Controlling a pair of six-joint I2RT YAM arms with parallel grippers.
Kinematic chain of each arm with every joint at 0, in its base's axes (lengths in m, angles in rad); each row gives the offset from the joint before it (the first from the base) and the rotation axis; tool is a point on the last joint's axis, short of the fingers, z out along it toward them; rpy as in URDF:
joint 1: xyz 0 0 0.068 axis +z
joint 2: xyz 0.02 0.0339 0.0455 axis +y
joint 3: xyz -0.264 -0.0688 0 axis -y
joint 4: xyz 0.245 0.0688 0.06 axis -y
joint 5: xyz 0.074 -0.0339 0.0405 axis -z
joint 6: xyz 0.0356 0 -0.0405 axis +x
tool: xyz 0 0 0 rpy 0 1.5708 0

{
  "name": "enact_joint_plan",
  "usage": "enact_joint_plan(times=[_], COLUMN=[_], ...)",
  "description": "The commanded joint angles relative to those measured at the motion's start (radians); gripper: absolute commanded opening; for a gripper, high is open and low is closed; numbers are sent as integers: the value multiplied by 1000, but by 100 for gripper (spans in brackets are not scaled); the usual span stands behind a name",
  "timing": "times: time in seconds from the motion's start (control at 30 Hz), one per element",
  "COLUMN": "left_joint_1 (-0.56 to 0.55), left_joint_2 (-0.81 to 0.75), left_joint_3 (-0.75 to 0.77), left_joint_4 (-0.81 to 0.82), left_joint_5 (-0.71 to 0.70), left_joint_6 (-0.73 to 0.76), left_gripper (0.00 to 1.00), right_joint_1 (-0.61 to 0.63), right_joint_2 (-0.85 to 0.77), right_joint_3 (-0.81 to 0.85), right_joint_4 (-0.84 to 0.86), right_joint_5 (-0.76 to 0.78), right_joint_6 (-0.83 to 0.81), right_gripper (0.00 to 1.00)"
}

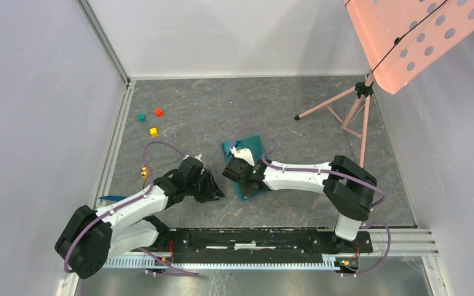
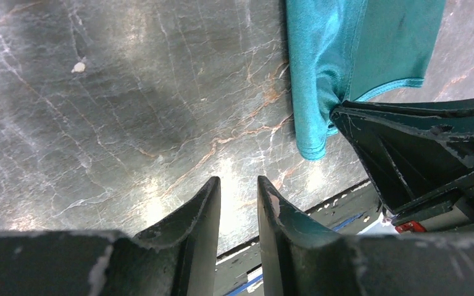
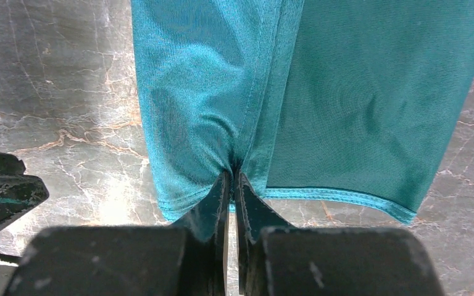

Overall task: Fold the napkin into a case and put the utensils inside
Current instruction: Smooth out the 2/3-rectangle-folded napkin at the center of the board.

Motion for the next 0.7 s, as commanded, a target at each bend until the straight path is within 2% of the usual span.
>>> enact_joint_plan(times=[0.0, 0.17, 0.37, 0.67], left_joint_1=[-3, -1, 30, 76], left_joint_2=[19, 65, 151, 313], left_joint_3=[63, 98, 160, 234], left_joint_4=[12, 36, 90, 266], left_joint_5=[5, 24, 93, 217], left_joint_6=[42, 35, 14, -48], left_gripper=[36, 38, 38, 35], right_joint_1=[-2, -13, -37, -55], right_joint_2=[-68, -87, -92, -117], right_joint_3=[16, -24, -106, -161], right_joint_4=[-20, 1, 57, 107], right_joint_5=[55, 52, 25, 12], right_joint_6=[-12, -18, -18, -25], right_gripper=[6, 0, 0, 0])
